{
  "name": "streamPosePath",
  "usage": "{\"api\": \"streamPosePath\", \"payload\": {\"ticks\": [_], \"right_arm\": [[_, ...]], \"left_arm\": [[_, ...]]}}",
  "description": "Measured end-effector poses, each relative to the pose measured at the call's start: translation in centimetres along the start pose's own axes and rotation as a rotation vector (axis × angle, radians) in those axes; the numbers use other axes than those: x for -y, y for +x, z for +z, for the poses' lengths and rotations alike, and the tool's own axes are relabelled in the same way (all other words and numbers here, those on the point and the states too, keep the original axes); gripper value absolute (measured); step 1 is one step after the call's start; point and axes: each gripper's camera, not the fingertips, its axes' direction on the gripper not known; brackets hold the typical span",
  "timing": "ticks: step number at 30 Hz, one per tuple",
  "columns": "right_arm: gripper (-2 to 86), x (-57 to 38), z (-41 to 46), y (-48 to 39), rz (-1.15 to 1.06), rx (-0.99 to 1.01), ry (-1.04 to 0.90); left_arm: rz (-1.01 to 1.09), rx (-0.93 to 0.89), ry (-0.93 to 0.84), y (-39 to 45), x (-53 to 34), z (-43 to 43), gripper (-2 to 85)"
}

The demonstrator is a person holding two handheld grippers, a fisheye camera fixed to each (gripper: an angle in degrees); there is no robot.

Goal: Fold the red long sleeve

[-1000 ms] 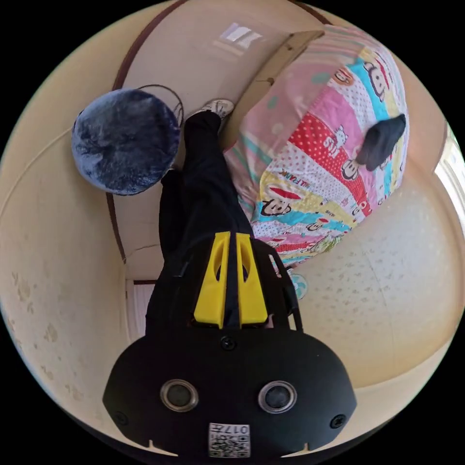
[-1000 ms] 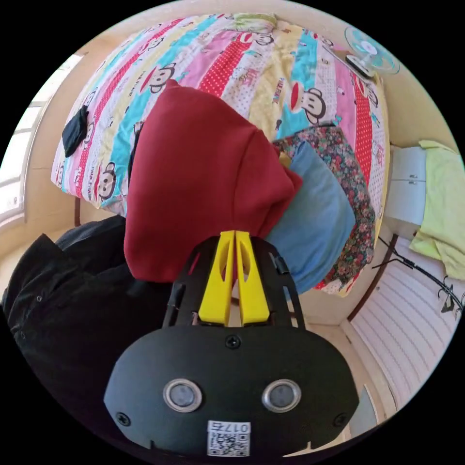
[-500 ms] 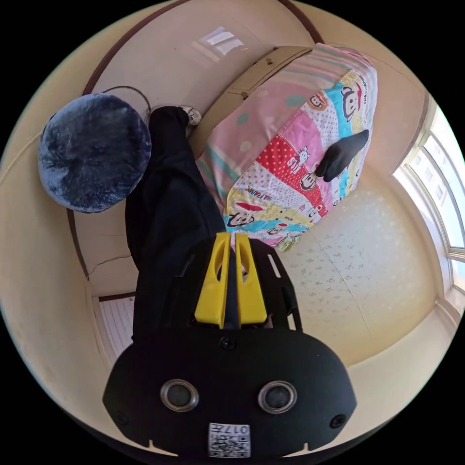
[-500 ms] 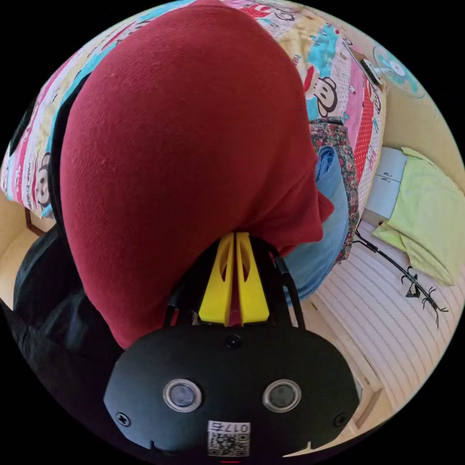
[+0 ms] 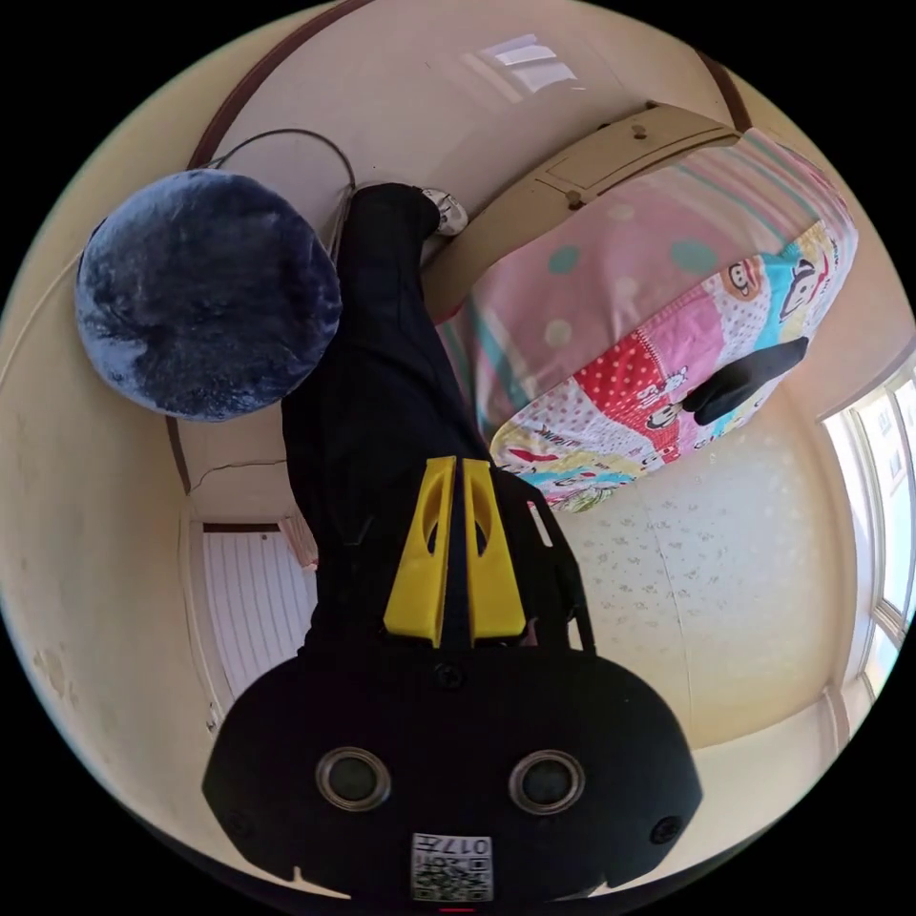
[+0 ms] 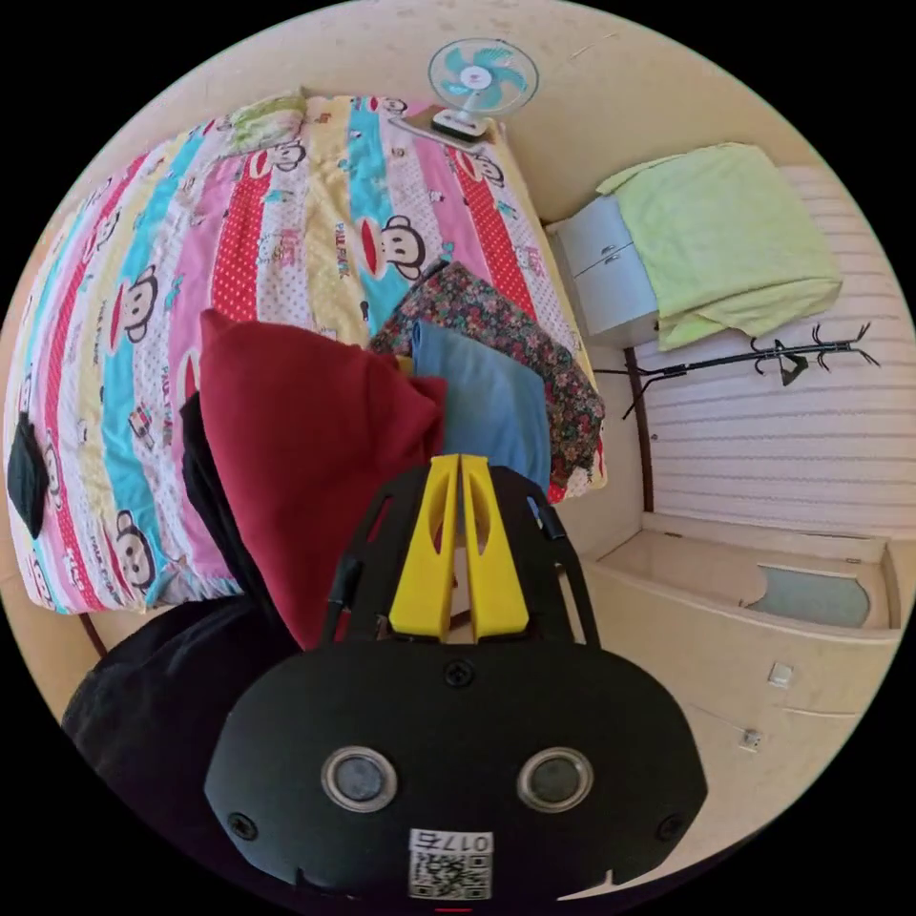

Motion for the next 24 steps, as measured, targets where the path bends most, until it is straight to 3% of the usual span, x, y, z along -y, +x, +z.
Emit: {"api": "streamPosePath", "payload": {"ticks": [6,12,18,22,24], "right_arm": [[0.3,-6.5,-15.1,1.2,0.159,0.541,0.573],[0.3,-16.1,-26.4,-2.3,0.118,0.913,1.051],[0.5,-27.8,-30.2,-8.1,0.049,1.057,1.565],[0.5,-30.5,-32.0,-11.8,-0.022,1.047,1.580],[0.4,-32.6,-34.3,-14.5,-0.137,0.949,1.541]], "left_arm": [[0.121,-0.007,-0.060,6.2,0.6,2.8,-0.3],[0.205,0.249,-0.140,12.2,0.3,2.6,0.4],[0.432,0.484,-0.199,21.1,-0.3,0.2,1.3],[0.638,0.736,-0.239,26.4,0.5,-0.2,2.9],[0.681,0.854,-0.264,27.6,1.7,0.4,4.3]]}}
